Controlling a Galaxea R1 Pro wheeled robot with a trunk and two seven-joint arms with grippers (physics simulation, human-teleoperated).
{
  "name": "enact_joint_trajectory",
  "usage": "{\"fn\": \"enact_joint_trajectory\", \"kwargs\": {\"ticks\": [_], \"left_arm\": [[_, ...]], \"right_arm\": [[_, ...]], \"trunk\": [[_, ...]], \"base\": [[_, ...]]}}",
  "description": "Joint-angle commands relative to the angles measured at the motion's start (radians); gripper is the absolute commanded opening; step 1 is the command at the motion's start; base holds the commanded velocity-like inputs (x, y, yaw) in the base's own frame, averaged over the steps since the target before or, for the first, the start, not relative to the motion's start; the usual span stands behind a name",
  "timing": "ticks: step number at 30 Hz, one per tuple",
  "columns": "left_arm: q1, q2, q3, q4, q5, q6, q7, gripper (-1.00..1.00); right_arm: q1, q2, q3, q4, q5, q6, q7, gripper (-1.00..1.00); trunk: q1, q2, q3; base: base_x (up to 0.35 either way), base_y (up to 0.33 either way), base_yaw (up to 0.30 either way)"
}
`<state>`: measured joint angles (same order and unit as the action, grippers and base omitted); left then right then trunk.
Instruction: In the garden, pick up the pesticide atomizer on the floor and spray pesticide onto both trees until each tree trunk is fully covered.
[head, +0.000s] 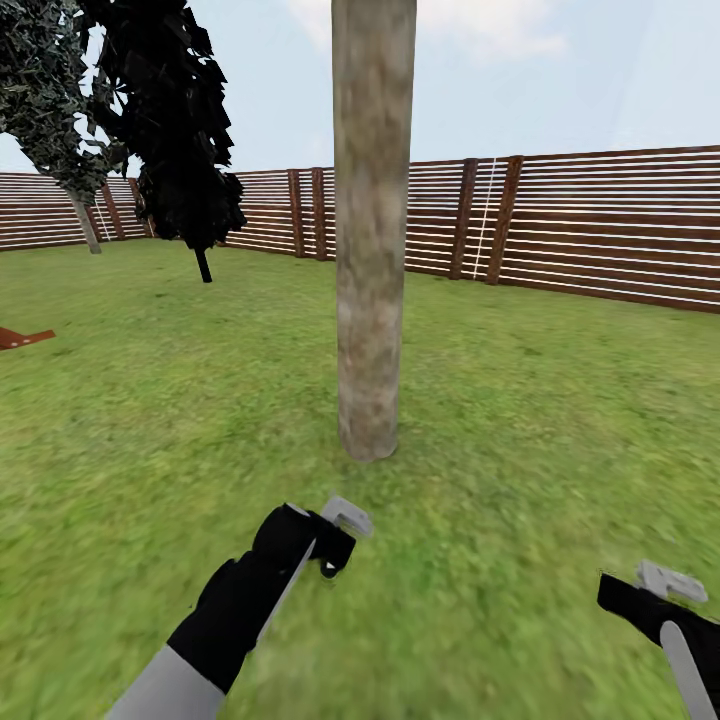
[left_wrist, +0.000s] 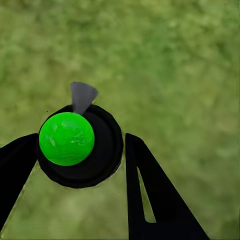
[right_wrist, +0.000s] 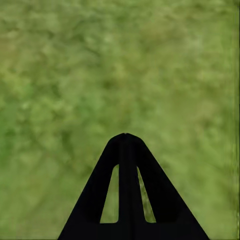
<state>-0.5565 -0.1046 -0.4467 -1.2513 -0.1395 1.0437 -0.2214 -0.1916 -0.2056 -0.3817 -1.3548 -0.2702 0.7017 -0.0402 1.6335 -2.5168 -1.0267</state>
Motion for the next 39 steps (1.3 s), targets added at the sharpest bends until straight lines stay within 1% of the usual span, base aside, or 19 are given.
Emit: {"fn": "enact_joint_trajectory", "kwargs": {"ticks": [1, 4, 7, 8, 9, 12, 13, 14, 15, 17, 19, 22, 24, 25, 26, 28, 32, 37, 39], "left_arm": [[-0.013, -0.001, 0.0, -0.001, -0.008, 0.004, -0.007, -1.0], [-0.051, -0.002, 0.0, 0.002, -0.008, 0.004, -0.005, -1.0], [-0.106, -0.01, 0.001, 0.02, -0.006, 0.004, -0.004, -1.0], [-0.156, -0.022, 0.002, 0.071, -0.005, 0.004, -0.004, -1.0], [-0.177, -0.027, 0.002, 0.094, -0.005, 0.004, -0.004, -1.0], [-0.336, -0.045, 0.003, 0.239, -0.001, 0.004, -0.004, -1.0], [-0.409, -0.05, 0.003, 0.291, 0.011, 0.004, -0.004, -1.0], [-0.446, -0.052, 0.003, 0.313, 0.032, 0.004, -0.003, -1.0], [-0.462, -0.052, 0.003, 0.32, 0.044, 0.004, -0.002, -1.0], [-0.501, -0.054, 0.004, 0.324, 0.092, 0.004, 0.022, -1.0], [-0.516, -0.055, 0.004, 0.277, 0.138, 0.004, 0.081, -1.0], [-0.507, -0.054, 0.005, 0.157, 0.236, 0.004, 0.196, -1.0], [-0.465, -0.053, 0.005, 0.061, 0.299, -0.003, 0.293, -1.0], [-0.45, -0.052, 0.005, 0.039, 0.311, -0.013, 0.317, -1.0], [-0.419, -0.05, 0.005, -0.003, 0.331, -0.032, 0.358, -1.0], [-0.366, -0.048, 0.005, -0.071, 0.36, -0.057, 0.405, -1.0], [-0.277, -0.045, 0.005, -0.134, 0.377, -0.116, 0.435, -1.0], [-0.205, -0.041, 0.005, -0.18, 0.381, -0.196, 0.47, -1.0], [-0.17, -0.039, 0.005, -0.198, 0.381, -0.251, 0.478, -1.0]], "right_arm": [[0.012, 0.004, 0.001, 0.008, -0.009, -0.036, -0.011, -1.0], [0.037, 0.012, 0.004, 0.025, -0.009, -0.117, -0.019, -1.0], [0.097, 0.016, 0.007, 0.032, -0.01, -0.232, -0.019, -1.0], [0.114, 0.023, 0.007, 0.046, -0.01, -0.28, -0.018, -1.0], [0.12, 0.028, 0.007, 0.057, -0.01, -0.303, -0.018, -1.0], [0.138, 0.055, 0.008, 0.123, -0.009, -0.4, -0.021, -1.0], [0.141, 0.065, 0.008, 0.151, -0.009, -0.42, -0.023, -1.0], [0.143, 0.072, 0.008, 0.17, -0.009, -0.428, -0.023, -1.0], [0.144, 0.076, 0.008, 0.18, -0.009, -0.43, -0.023, -1.0], [0.158, 0.088, 0.007, 0.223, -0.009, -0.443, -0.023, -1.0], [0.167, 0.092, 0.006, 0.26, -0.009, -0.466, -0.022, -1.0], [0.172, 0.094, 0.005, 0.287, -0.009, -0.481, -0.023, -1.0], [0.173, 0.094, 0.005, 0.292, -0.009, -0.485, -0.021, -1.0], [0.173, 0.094, 0.005, 0.293, -0.009, -0.485, -0.021, -1.0], [0.173, 0.094, 0.005, 0.294, -0.009, -0.486, -0.02, -1.0], [0.173, 0.094, 0.004, 0.295, -0.009, -0.486, -0.017, -1.0], [0.173, 0.092, 0.005, 0.295, -0.008, -0.483, -0.014, -1.0], [0.173, 0.093, 0.006, 0.295, -0.006, -0.482, -0.013, -1.0], [0.173, 0.094, 0.006, 0.294, -0.006, -0.482, -0.013, -1.0]], "trunk": [[0.0, 0.0, -0.001], [0.0, 0.0, -0.001], [0.0, 0.0, -0.001], [0.0, 0.0, -0.001], [0.0, 0.0, -0.001], [0.0, 0.0, -0.001], [0.0, 0.0, -0.001], [0.0, 0.0, -0.001], [0.0, 0.0, -0.001], [0.0, 0.0, -0.001], [0.0, 0.0, -0.001], [0.0, 0.0, -0.001], [0.0, 0.0, -0.001], [0.0, 0.0, -0.001], [0.0, 0.0, -0.001], [0.0, 0.0, -0.001], [0.0, 0.0, -0.001], [0.0, 0.0, -0.001], [0.0, 0.0, -0.001]], "base": [[0.0, 0.0, 0.0], [0.0, 0.0, 0.0], [0.0, 0.0, 0.0], [0.0, 0.0, 0.0], [0.0, 0.0, 0.0], [0.0, 0.0, 0.0], [0.0, 0.0, 0.0], [0.0, 0.0, 0.0], [0.0, 0.0, 0.0], [0.0, 0.0, 0.0], [0.0, 0.0, 0.0], [0.0, 0.0, 0.0], [0.0, 0.0, 0.0], [0.0, 0.0, 0.0], [0.0, 0.0, 0.0], [0.0, 0.0, 0.0], [0.0, 0.0, -0.002], [0.0, 0.0, -0.158], [0.0, 0.0, -0.138]]}}
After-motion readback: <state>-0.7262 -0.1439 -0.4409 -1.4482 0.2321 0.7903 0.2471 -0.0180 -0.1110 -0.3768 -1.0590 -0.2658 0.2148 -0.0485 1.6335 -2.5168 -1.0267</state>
